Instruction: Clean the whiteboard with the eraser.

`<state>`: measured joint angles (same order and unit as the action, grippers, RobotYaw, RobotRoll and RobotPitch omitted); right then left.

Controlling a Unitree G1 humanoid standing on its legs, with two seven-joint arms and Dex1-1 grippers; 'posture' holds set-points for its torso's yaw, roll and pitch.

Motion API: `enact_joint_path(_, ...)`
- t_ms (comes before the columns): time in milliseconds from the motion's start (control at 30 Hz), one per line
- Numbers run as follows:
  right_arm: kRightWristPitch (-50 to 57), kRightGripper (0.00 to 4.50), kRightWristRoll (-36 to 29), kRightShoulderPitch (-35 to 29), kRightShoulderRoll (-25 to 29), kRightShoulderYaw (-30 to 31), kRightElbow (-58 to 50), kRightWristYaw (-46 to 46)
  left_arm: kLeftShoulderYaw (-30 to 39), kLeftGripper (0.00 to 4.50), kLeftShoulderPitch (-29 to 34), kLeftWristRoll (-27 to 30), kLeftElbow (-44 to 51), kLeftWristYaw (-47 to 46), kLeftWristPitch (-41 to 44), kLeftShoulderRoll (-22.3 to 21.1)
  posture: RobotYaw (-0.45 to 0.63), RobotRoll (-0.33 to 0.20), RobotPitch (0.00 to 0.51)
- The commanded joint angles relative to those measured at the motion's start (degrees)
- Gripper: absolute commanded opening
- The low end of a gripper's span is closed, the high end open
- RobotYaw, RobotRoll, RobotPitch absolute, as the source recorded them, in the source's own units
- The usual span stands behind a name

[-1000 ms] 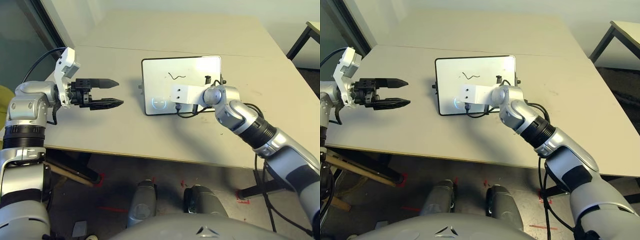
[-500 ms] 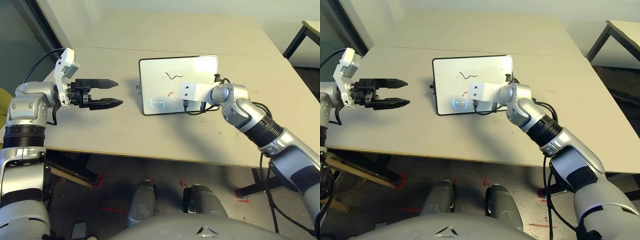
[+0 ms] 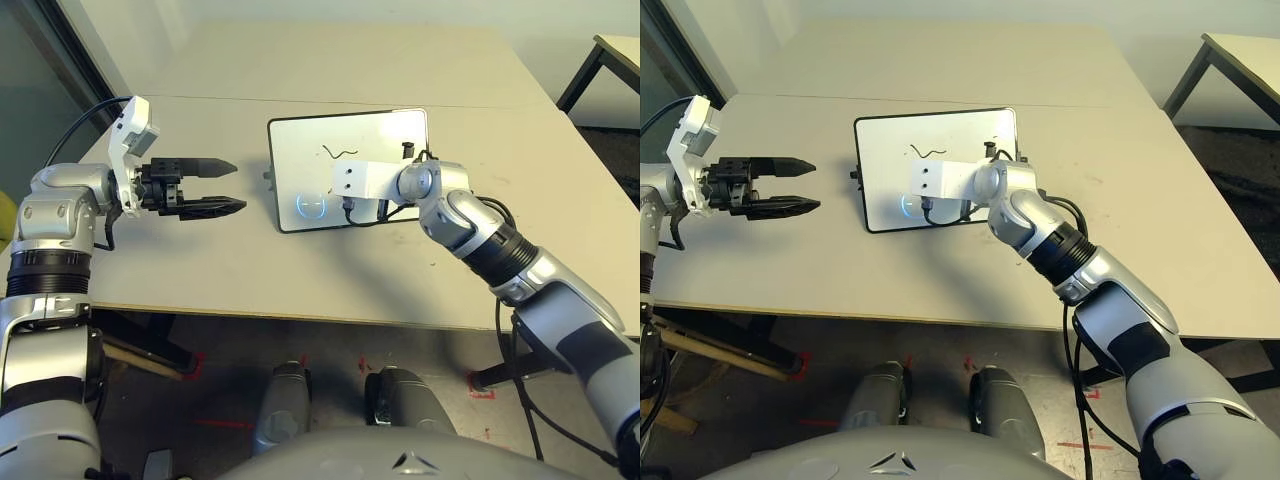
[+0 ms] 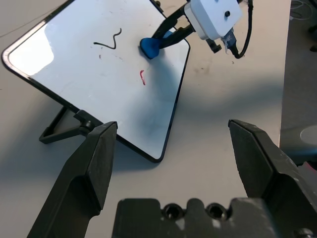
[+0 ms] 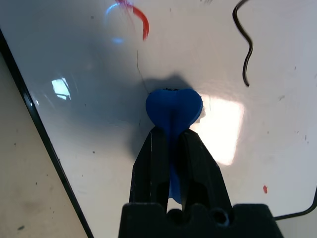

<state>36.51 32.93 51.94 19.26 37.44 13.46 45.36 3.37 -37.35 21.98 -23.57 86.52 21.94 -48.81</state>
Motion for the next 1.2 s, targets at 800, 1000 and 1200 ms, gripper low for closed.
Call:
enact_joint_path(800, 1.75, 0.06, 5.42, -0.38, -3.69, 4.66, -6.78, 5.03, -0.51, 4.5, 0.68, 0.45, 1.7, -0.29, 0.79, 0.52, 0.3, 0.0, 0.073)
enact_joint_path(1000, 0.34, 0.05, 7.96, -0.8, -3.68, 6.27, -4.77, 4.67, -0.43, 4.5, 0.73, 0.48, 1.88, -0.39, 0.85, 0.5, 0.31, 0.0, 0.073)
enact_joint_path(1200, -0.57, 0.05, 9.55, -1.54, -0.31, 5.16, -5.47, 6.48, -0.35, 4.5, 0.79, 0.42, 1.67, -0.37, 0.74, 0.37, 0.31, 0.0, 0.074)
